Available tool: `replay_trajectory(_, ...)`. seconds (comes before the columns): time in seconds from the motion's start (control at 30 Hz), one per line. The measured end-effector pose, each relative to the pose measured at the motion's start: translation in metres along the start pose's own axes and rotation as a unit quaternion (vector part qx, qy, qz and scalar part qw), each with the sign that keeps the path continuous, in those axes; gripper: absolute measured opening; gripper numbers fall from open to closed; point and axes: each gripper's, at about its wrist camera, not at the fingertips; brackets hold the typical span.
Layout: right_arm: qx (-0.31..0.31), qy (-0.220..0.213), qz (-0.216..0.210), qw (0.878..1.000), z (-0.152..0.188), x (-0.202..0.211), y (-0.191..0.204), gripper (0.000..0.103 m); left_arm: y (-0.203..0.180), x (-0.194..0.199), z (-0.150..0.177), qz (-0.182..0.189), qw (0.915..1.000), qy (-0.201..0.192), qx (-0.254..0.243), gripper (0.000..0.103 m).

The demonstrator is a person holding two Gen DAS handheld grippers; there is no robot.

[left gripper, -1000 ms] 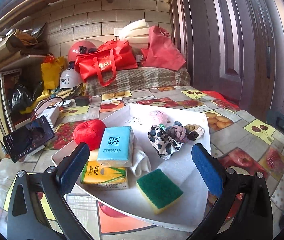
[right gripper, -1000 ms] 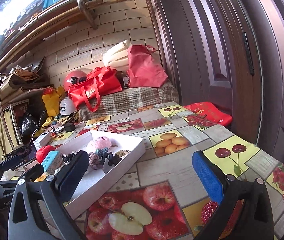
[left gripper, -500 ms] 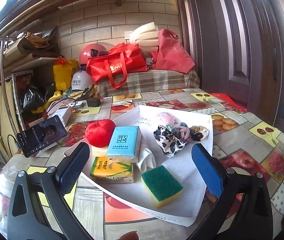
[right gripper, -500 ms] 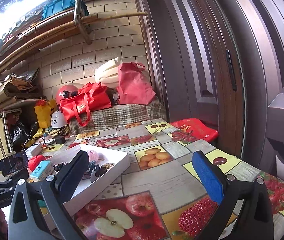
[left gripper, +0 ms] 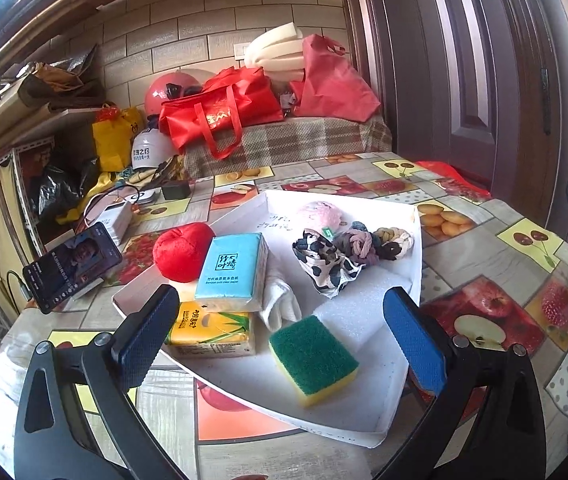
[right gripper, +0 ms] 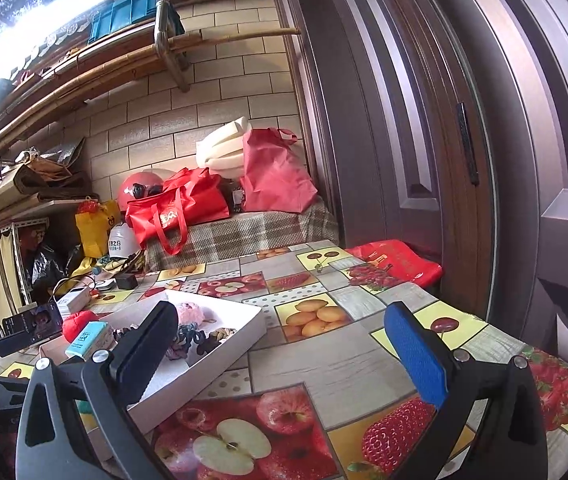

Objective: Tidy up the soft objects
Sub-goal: 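Withdraw both open tools back from the box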

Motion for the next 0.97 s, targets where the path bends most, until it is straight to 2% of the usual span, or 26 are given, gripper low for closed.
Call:
replay_trajectory(0.7, -0.006, 0.01, -0.002, 1.0, -0.002, -0.005, -0.009, 0.103, 0.004, -0.003, 0.001, 0.002, 0.9999, 0.009, 0.008, 0.103)
replay_trajectory(0.97, -0.001, 0.013, -0.003, 1.0, 0.0, -0.007, -0.009, 0.103, 0.003, -0.001, 0.002, 0.017, 0.9998, 0.007, 0.011, 0.103)
Point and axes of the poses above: each gripper's, at about its wrist camera, not at the fingertips, and x roughly against the way its jaws point, y to its left, z to its underside, and after that the axes turned 4 degrees about x, right-handed
